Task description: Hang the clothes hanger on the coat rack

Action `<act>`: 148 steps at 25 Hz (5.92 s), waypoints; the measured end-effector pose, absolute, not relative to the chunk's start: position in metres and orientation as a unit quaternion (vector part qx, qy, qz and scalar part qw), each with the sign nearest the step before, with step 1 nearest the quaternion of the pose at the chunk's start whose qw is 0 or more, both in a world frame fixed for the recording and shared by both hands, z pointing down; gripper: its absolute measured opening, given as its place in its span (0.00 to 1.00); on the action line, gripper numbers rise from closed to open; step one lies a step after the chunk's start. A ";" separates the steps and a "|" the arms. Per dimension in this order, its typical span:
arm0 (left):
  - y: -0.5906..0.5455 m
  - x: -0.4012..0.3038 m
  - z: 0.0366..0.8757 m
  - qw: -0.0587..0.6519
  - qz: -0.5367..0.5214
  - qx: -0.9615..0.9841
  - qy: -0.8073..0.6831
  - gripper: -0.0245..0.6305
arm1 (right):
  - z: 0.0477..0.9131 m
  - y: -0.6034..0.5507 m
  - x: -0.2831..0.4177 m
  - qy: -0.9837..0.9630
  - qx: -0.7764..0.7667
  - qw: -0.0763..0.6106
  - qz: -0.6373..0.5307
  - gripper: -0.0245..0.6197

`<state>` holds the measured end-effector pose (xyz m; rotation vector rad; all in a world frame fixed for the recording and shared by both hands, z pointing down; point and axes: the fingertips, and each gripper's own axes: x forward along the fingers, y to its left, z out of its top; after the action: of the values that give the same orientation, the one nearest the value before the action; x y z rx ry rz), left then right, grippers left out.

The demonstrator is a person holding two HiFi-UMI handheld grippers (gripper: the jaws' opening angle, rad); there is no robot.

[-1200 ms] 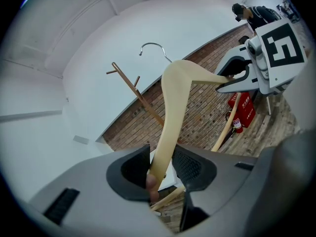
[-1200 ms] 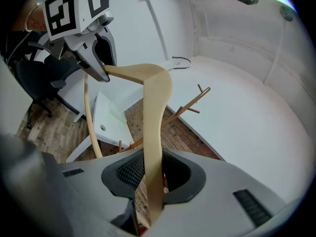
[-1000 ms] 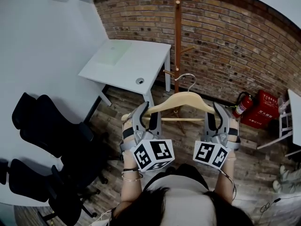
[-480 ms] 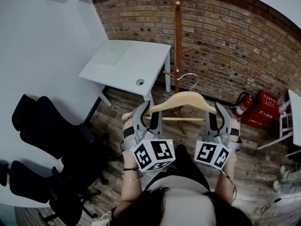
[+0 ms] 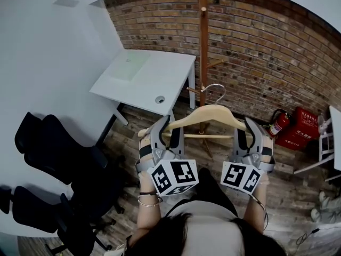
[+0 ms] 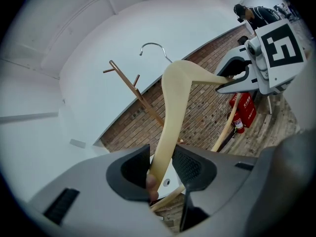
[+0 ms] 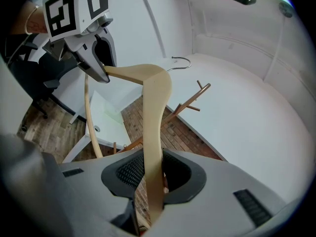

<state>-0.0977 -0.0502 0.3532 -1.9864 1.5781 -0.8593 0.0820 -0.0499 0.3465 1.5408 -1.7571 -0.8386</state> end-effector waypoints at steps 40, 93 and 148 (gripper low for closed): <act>-0.185 -0.084 0.333 0.242 -0.318 -0.704 0.587 0.25 | 0.328 -0.193 0.095 -0.683 0.572 0.313 -0.330 0.21; -0.298 -0.091 0.299 0.239 -0.322 -0.674 0.620 0.25 | 0.296 -0.323 0.086 -0.706 0.541 0.291 -0.353 0.21; -0.387 -0.097 0.326 0.222 -0.341 -0.716 0.567 0.25 | 0.322 -0.395 0.082 -0.689 0.567 0.329 -0.309 0.21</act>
<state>-0.0966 -0.3870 0.3264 -1.9786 1.5680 -0.9424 0.0817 -0.3950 0.3222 1.4829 -1.8034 -0.8090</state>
